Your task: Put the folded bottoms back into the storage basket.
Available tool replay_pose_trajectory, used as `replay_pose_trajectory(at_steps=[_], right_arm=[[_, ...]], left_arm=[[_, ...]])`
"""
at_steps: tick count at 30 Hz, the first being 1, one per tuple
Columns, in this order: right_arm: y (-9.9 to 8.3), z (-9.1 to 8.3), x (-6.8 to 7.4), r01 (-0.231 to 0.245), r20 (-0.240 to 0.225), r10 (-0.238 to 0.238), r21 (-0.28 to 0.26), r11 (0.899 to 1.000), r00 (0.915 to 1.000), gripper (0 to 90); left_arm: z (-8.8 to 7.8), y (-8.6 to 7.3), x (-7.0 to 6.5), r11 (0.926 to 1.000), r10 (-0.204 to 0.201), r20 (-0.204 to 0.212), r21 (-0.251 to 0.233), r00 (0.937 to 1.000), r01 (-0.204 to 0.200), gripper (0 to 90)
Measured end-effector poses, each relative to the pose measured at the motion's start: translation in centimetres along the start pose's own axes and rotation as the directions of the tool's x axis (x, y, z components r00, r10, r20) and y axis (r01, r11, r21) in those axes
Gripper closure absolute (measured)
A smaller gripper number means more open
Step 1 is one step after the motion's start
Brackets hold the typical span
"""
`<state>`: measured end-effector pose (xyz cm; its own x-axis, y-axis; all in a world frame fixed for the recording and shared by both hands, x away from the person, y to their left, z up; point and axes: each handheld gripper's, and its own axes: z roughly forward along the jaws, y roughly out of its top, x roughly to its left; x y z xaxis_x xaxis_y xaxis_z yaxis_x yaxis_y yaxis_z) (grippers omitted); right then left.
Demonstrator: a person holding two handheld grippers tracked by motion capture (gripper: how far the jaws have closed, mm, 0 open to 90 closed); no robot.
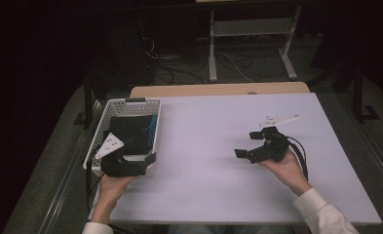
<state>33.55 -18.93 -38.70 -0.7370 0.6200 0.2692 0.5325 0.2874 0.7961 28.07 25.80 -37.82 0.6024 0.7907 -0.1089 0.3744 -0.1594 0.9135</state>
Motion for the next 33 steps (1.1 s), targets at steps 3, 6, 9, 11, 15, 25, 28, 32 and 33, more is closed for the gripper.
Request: replay_pose_trajectory(at_steps=[3,6,9,11,15,25,28,32,33], right_arm=[[-0.5,-0.5,0.0,0.000,0.008,0.000,-0.002,1.000,1.0000,0.0],[-1.4,-1.2,-0.1,-0.001,0.023,0.001,-0.006,1.000,0.9997,0.0],[-1.8,-1.5,-0.1,-0.003,0.031,0.003,-0.010,1.000,0.9995,0.0],[-2.2,-1.9,-0.1,-0.005,0.038,0.005,-0.015,1.000,0.9993,0.0],[-3.0,-2.7,-0.1,-0.004,0.055,0.005,-0.023,1.000,0.9985,0.0],[-4.8,-3.6,0.2,0.014,0.080,-0.010,-0.049,0.999,0.9968,0.0],[-5.3,-3.7,0.2,0.016,0.088,-0.011,-0.054,0.998,0.9960,0.0],[-6.1,-4.1,0.2,0.027,0.095,-0.021,-0.067,0.997,0.9953,0.0],[-6.3,-4.2,0.2,0.028,0.093,-0.022,-0.066,0.997,0.9954,0.0]], left_arm=[[-0.2,-0.1,-0.4,0.9999,0.007,0.005,-0.009,1.0000,-0.007,0.0],[-0.2,-0.4,-0.8,0.9999,0.016,0.009,0.000,0.9998,-0.016,0.0],[-0.3,-0.6,-1.1,0.9996,0.027,0.013,-0.001,0.9996,-0.027,0.0],[-0.4,-0.7,-1.3,0.9997,0.025,0.016,-0.008,0.9996,-0.025,0.0],[-0.5,-1.0,-1.6,0.9995,0.030,0.020,-0.008,0.9994,-0.030,0.0],[-0.7,-2.0,-2.1,0.9991,0.042,0.029,-0.001,0.9987,-0.042,0.0],[-0.6,-2.2,-2.2,0.9989,0.046,0.038,0.001,0.9982,-0.046,0.0],[-0.6,-2.4,-2.3,0.9991,0.043,0.041,0.004,0.9982,-0.043,0.0],[-0.6,-2.5,-2.3,0.9989,0.047,0.041,0.006,0.9981,-0.047,0.0]])
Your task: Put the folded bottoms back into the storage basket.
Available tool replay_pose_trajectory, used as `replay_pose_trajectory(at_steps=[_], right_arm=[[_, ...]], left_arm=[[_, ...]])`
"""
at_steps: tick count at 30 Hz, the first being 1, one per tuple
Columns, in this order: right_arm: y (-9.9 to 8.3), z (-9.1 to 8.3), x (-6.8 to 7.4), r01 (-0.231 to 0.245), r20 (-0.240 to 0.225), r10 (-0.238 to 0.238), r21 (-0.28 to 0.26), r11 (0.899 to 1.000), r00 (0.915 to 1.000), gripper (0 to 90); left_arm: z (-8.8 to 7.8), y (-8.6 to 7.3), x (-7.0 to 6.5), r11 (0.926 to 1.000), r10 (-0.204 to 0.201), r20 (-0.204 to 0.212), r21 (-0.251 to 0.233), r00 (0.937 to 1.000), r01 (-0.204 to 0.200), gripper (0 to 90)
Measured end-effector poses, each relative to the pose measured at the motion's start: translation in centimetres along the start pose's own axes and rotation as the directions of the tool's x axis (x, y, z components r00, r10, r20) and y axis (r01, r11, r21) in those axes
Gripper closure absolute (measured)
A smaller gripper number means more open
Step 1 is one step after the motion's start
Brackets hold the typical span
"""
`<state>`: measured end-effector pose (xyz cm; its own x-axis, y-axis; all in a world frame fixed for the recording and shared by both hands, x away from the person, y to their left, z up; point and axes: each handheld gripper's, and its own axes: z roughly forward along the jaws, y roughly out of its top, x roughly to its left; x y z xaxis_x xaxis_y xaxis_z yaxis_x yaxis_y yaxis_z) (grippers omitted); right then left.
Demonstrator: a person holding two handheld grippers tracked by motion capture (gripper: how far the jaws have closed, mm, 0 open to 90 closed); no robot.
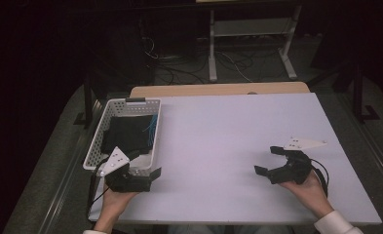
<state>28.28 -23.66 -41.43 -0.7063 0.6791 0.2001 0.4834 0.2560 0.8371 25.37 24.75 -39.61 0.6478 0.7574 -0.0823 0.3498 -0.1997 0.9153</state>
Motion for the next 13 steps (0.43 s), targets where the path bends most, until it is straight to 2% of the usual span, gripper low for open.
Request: replay_pose_trajectory(at_steps=[13], right_arm=[[-2.0,-1.5,-0.4,-0.013,0.020,0.013,0.015,1.000,0.9997,0.0]], left_arm=[[0.1,-0.5,-0.4,0.9989,0.035,0.008,0.032,0.9994,-0.035,0.0]])
